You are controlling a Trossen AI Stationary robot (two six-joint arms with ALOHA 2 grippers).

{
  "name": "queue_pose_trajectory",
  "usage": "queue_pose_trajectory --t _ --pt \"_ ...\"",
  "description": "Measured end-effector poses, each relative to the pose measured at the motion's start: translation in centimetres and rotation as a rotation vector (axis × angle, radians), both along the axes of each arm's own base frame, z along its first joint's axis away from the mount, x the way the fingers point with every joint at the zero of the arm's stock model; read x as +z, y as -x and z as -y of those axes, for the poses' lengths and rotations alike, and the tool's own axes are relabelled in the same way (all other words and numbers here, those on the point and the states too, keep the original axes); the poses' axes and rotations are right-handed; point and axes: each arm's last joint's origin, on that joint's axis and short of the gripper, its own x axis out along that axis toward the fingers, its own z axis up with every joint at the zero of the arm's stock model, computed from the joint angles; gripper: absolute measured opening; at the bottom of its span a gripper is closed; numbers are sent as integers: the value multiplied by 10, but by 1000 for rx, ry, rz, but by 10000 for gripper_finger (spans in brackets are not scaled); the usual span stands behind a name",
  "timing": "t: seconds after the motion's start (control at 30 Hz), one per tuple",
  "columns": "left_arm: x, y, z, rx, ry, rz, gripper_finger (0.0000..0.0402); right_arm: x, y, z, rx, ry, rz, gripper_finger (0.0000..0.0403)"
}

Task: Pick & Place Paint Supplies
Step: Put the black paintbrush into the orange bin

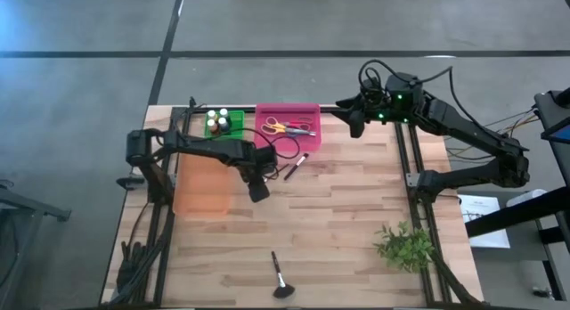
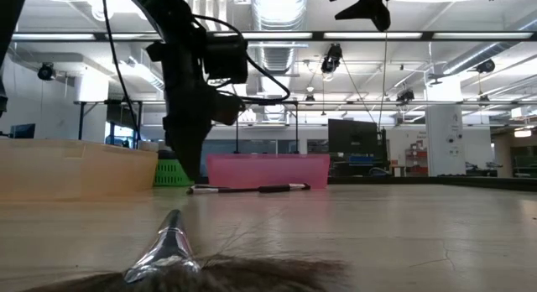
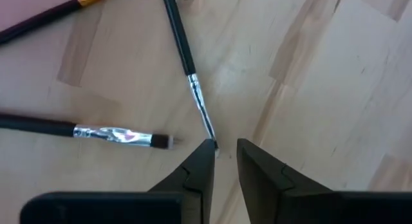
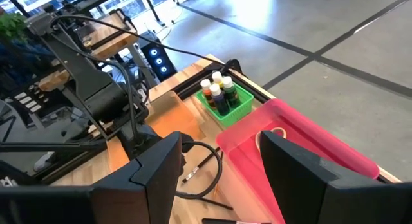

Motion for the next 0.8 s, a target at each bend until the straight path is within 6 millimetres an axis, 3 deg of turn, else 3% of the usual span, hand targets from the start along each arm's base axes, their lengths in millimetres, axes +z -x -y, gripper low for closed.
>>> queue_pose_trajectory --t 0.37,0.8 --pt "-15 11 3 36 25 -46 74 1 1 0 -2 2 4 207" --pt "-17 7 2 44 28 23 74 1 1 0 -2 3 5 207"
